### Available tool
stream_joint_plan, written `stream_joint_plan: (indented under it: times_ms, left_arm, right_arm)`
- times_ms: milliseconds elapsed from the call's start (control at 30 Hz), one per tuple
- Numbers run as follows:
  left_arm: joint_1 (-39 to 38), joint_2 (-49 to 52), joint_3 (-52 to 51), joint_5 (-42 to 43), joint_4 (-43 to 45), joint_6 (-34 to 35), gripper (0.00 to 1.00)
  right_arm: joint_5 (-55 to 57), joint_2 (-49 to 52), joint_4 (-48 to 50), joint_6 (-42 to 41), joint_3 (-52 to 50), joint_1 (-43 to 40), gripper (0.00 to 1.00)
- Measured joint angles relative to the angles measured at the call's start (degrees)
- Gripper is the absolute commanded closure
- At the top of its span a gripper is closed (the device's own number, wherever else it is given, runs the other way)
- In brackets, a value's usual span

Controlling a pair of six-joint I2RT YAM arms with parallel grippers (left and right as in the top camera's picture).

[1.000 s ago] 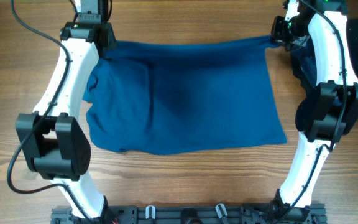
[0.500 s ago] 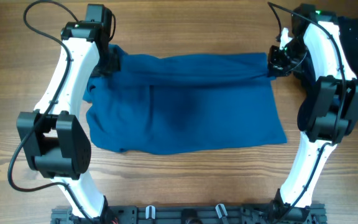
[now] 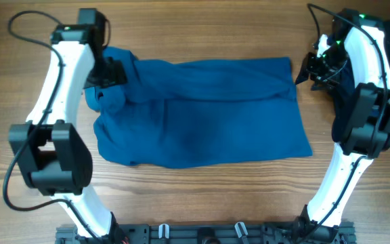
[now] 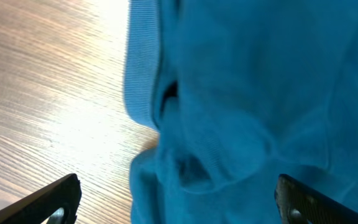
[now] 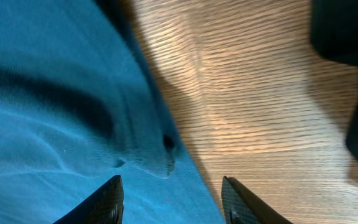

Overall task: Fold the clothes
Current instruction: 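Adjust the polo's top corners with both grippers to square it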

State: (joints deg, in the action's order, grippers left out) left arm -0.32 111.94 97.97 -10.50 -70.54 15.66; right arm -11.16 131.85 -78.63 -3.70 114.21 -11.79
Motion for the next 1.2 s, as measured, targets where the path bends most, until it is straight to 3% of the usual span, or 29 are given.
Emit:
stream_joint_plan:
  times_ms: [233, 400, 800, 1000, 1200]
  left_arm:
    - [4.9, -12.3, -0.1, 6.3, -0.5, 0.7, 0.0]
    - [6.7, -22.0, 0.2, 13.0, -5.9, 3.2, 0.0]
    - [1.4, -25.9, 0.1, 17.0, -19.9, 10.9, 0.0]
    - [-2.2, -32.3, -5.4, 15.5, -18.4, 14.6, 0.0]
    - [-3.4, -37.6, -22.4, 15.4, -7.3, 16.6, 0.0]
  right_arm:
    - [-2.8, -5.1, -0.7, 0.6, -0.3, -3.4, 0.5]
    - [-4.8, -13.7, -2.8, 2.0, -0.3, -5.2, 0.53]
    - [-4.9, -23.9, -13.2, 2.8, -0.4, -5.1, 0.52]
    - [-4.7, -31.0, -12.6, 2.8, -7.7, -5.1, 0.52]
    - [-4.4, -39.1, -7.0, 2.0, -23.5, -5.1, 0.52]
